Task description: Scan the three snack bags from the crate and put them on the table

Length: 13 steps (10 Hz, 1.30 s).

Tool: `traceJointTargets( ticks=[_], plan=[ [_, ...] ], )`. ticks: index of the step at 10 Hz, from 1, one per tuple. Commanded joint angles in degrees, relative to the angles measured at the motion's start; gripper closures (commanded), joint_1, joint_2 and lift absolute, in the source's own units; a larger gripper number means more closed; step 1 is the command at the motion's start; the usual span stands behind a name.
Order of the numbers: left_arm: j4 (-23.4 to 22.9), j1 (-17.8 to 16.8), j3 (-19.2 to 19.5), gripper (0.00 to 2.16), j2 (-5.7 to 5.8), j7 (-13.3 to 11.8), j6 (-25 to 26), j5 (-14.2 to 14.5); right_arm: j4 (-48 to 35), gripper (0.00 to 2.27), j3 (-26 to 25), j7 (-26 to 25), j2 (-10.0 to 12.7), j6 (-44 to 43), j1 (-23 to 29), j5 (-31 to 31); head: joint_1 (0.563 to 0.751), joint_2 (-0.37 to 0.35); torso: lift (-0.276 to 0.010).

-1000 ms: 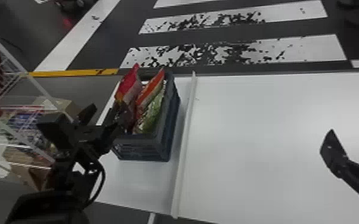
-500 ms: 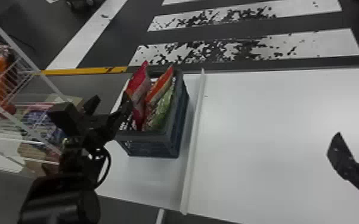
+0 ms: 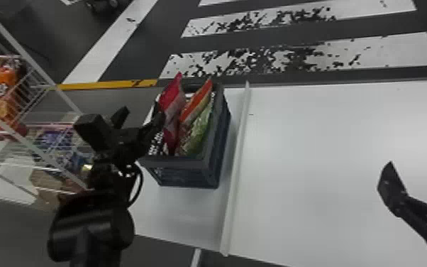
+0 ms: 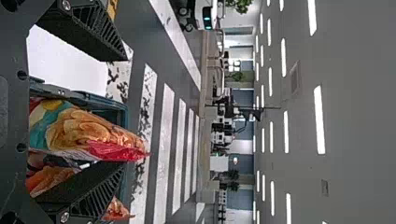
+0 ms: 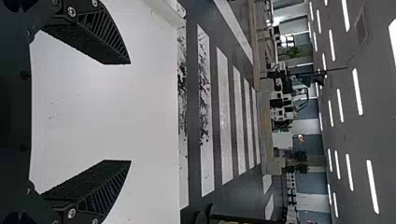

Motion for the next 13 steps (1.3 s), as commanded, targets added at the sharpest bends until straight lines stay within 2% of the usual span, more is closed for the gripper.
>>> traceJointTargets(
  ticks=[1,3,6,7,8,9,10,13],
  plan=[
    [2.03,-1.94,-0.91,0.09,0.23,-0.63,-0.02,-0.31,0.14,0.13,0.17,0.00,0.32,0.09,-0.23,0.41,0.695,0.350,-0.094],
    [4.32,-3.79,-1.79,0.11,0.23,-2.65,0.16,-0.66,0.32,0.13,0.08,0.00,0.32,0.09,-0.84,0.50,0.695,0.350,-0.094],
    [5.99,-4.93,-2.76,0.21,0.23,-3.53,0.34,-1.63,1.11,0.13,-0.01,0.00,0.41,0.09,-1.63,0.23,0.695,0.325,-0.094],
    [6.69,-5.11,-2.93,0.41,0.23,-3.79,0.34,-2.16,1.11,0.13,-0.10,-0.09,0.41,0.09,-1.81,0.23,0.695,0.323,-0.094],
    [7.04,-5.11,-2.85,1.00,0.23,-4.14,0.51,-2.25,1.38,0.13,-0.10,-0.09,0.41,0.09,-2.16,0.14,0.695,0.319,-0.094],
    [6.96,-4.75,-2.85,1.84,0.14,-3.97,0.51,-2.25,1.81,0.13,-0.01,-0.09,0.41,0.09,-2.43,0.06,0.695,0.317,-0.094],
    [6.43,-4.23,-2.85,2.09,0.14,-3.88,0.34,-2.25,1.90,0.13,0.08,-0.09,0.41,0.09,-2.60,-0.03,0.695,0.316,-0.094],
    [-0.95,-0.80,-1.35,2.13,-0.04,-2.47,0.34,-1.81,1.90,0.13,0.08,-0.09,0.32,0.09,-2.60,-0.30,0.695,0.325,-0.094]
  ],
)
